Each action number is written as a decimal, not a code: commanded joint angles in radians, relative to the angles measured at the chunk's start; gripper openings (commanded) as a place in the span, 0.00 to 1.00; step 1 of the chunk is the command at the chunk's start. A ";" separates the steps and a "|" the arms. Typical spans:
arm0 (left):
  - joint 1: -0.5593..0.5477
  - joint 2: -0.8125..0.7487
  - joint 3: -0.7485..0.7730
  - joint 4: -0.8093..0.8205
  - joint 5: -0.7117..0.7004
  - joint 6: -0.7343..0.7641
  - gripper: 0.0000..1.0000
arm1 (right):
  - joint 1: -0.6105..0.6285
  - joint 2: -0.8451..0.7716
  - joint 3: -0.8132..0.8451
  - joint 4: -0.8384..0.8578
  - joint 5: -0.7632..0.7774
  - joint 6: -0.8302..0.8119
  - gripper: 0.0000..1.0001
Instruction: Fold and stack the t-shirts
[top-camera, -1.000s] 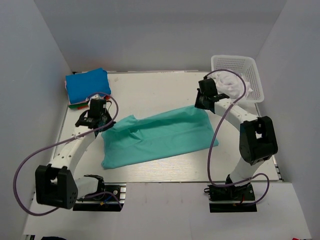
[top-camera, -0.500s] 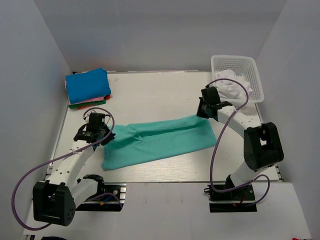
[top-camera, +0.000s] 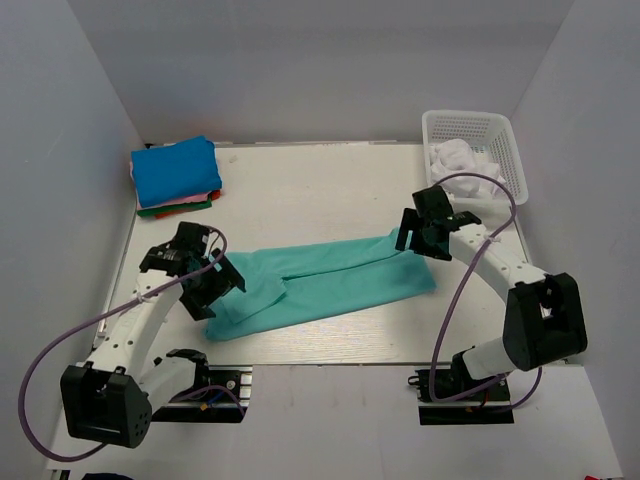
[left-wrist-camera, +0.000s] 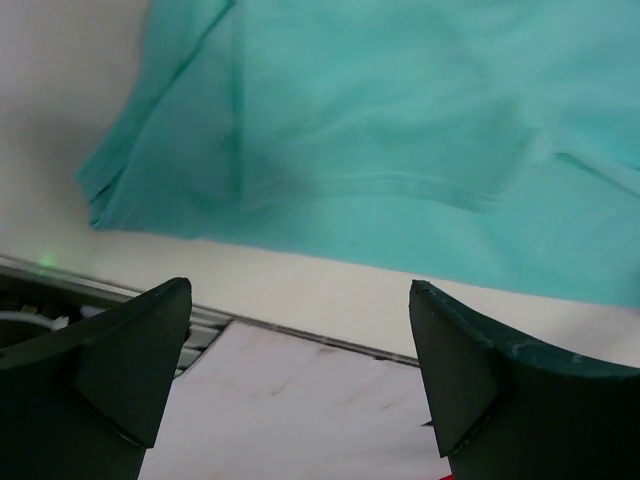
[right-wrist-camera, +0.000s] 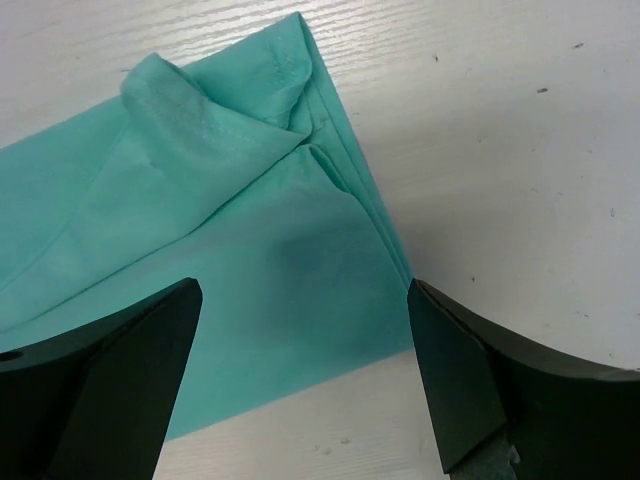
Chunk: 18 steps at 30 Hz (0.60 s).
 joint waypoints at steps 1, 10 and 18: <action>-0.005 0.003 0.094 0.098 0.061 0.052 1.00 | 0.002 -0.002 0.077 -0.016 -0.055 -0.057 0.90; -0.005 0.256 0.093 0.470 0.147 0.087 1.00 | 0.063 0.203 0.285 0.139 -0.203 -0.239 0.90; -0.005 0.489 0.059 0.607 0.207 0.087 1.00 | 0.105 0.486 0.504 -0.137 0.207 -0.153 0.90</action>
